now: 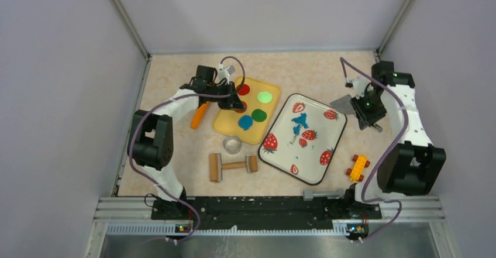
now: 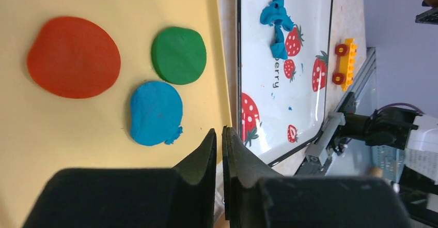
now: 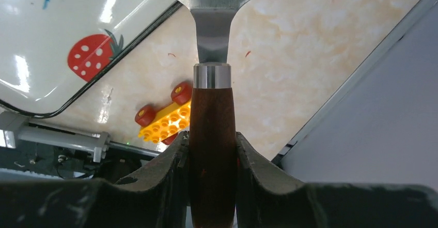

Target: Roll out the dumpling wrappers from the dough

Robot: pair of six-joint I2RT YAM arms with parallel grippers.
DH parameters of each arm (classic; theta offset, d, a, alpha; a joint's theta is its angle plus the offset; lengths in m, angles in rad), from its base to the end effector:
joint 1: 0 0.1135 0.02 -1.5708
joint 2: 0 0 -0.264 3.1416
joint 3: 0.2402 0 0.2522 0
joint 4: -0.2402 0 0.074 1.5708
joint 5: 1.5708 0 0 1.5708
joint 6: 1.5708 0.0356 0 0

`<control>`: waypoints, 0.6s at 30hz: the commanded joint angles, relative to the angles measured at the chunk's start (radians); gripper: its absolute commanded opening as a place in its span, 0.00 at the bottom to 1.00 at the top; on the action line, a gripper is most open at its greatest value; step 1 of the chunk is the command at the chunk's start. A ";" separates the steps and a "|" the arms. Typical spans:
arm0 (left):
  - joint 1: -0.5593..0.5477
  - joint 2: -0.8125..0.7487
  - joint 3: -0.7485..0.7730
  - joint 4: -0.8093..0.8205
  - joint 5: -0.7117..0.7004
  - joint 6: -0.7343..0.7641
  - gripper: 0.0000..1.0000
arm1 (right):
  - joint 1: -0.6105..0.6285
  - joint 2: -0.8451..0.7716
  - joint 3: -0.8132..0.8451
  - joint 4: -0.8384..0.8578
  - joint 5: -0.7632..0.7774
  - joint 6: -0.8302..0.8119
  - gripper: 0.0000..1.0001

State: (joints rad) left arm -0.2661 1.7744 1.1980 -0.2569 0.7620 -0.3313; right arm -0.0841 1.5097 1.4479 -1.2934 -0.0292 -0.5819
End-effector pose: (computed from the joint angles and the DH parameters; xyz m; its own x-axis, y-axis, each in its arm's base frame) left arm 0.3588 -0.1233 0.2150 -0.8828 -0.0033 -0.4697 0.3712 0.6079 -0.7019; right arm 0.2746 -0.0221 0.3147 -0.8559 -0.4792 -0.1944 -0.4700 0.8777 -0.0938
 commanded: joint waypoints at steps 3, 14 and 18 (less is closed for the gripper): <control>0.007 -0.035 0.127 -0.190 -0.035 0.193 0.14 | -0.219 -0.233 -0.252 0.223 -0.038 0.068 0.00; 0.011 -0.064 0.123 -0.220 -0.081 0.212 0.25 | -0.344 -0.288 -0.539 0.462 -0.046 0.083 0.00; 0.011 -0.059 0.119 -0.218 -0.068 0.201 0.25 | -0.347 -0.238 -0.546 0.523 -0.067 0.078 0.00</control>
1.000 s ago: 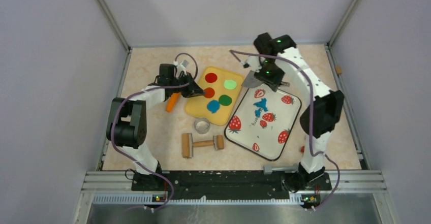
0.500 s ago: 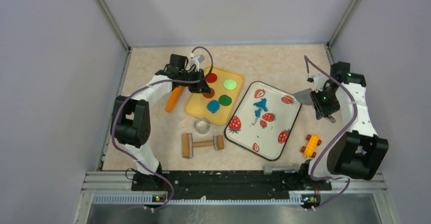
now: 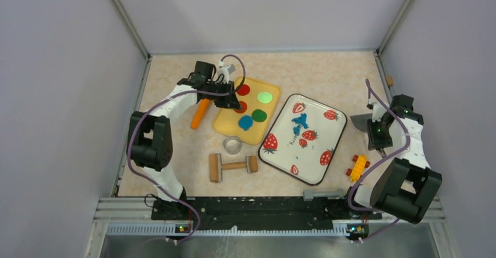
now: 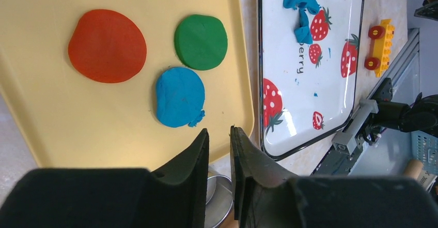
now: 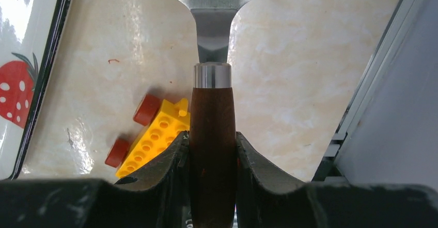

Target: Roll out the dumpling wrappers from the dough

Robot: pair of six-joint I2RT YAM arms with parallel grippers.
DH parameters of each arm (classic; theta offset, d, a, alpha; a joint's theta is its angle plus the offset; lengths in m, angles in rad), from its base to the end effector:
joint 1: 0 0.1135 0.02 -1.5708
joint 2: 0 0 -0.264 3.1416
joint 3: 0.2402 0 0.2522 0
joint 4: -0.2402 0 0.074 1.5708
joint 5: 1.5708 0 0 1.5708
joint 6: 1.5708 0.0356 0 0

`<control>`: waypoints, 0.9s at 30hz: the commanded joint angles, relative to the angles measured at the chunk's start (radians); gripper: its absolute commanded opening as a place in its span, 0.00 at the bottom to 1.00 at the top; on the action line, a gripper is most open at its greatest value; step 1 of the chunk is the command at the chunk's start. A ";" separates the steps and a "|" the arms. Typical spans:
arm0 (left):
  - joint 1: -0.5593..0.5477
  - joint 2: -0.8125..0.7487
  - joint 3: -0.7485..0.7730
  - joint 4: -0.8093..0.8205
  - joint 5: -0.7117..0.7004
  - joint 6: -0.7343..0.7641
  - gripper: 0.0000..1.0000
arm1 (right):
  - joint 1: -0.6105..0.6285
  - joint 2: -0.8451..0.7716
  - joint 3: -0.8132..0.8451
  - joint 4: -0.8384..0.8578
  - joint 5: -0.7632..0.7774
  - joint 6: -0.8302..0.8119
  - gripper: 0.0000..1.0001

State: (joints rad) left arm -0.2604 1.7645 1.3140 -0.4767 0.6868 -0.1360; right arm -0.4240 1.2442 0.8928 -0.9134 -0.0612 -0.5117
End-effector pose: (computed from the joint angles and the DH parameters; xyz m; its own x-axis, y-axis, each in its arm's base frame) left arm 0.3598 -0.1192 0.2387 -0.8427 0.1160 -0.5258 0.4567 0.6712 -0.5839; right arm 0.2004 -0.0881 0.2311 -0.9506 -0.1071 -0.2912 -0.0822 0.9919 -0.0967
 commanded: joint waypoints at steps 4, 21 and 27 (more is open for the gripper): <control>0.006 -0.060 -0.011 0.004 0.000 0.005 0.25 | -0.007 0.122 0.031 0.170 -0.048 0.006 0.01; 0.131 -0.140 0.070 -0.081 -0.066 0.065 0.34 | -0.007 0.179 0.325 -0.197 -0.190 -0.004 0.84; 0.159 -0.133 0.246 -0.142 -0.314 0.150 0.57 | -0.004 0.192 0.459 -0.134 -0.279 0.144 0.93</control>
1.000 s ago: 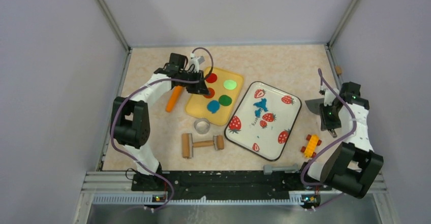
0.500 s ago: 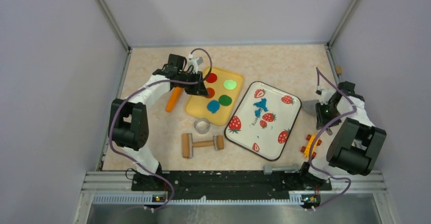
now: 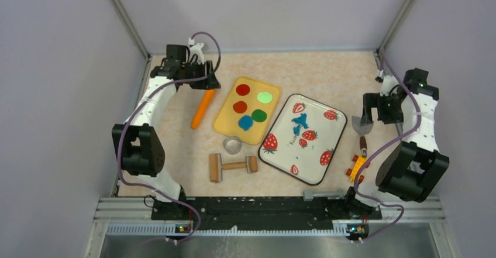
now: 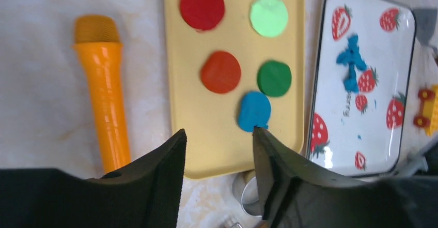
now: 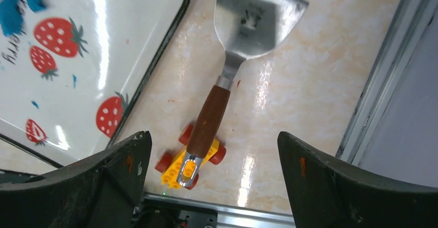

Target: Roll out the dumpling wrappers from the dough

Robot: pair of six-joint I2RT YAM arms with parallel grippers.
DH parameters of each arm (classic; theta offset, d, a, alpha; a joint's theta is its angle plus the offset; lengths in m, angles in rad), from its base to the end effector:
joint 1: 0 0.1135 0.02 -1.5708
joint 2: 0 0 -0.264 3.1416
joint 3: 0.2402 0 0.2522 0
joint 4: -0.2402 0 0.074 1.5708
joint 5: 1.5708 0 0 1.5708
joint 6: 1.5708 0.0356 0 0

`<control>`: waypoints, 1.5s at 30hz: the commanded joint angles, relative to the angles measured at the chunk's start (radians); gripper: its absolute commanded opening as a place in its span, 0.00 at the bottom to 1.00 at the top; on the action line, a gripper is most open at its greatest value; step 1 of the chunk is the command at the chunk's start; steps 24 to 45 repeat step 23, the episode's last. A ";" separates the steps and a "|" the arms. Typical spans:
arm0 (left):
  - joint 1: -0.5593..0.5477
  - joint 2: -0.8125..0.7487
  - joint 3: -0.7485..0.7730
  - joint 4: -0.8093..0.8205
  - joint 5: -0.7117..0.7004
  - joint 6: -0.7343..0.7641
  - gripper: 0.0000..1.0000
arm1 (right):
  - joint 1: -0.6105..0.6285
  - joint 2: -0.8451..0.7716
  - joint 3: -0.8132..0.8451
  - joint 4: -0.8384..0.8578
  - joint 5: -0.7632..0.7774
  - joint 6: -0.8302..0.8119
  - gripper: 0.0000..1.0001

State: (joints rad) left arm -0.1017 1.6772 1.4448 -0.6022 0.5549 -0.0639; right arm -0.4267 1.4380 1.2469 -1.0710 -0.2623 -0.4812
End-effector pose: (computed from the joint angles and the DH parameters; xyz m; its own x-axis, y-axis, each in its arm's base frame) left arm 0.3664 -0.0562 0.3007 -0.7637 0.0234 -0.6452 0.3903 0.8128 -0.4325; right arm 0.2495 -0.1033 0.2843 -0.9206 -0.0725 -0.3837 -0.1107 0.9908 0.0784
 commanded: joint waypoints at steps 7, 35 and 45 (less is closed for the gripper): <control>0.011 0.200 0.567 -0.265 -0.301 0.107 0.99 | 0.043 0.212 0.392 0.096 -0.073 0.240 0.94; 0.031 -0.212 0.073 0.186 -0.485 -0.009 0.99 | 0.106 -0.041 0.354 0.415 -0.062 0.416 0.99; 0.031 -0.212 0.073 0.186 -0.485 -0.009 0.99 | 0.106 -0.041 0.354 0.415 -0.062 0.416 0.99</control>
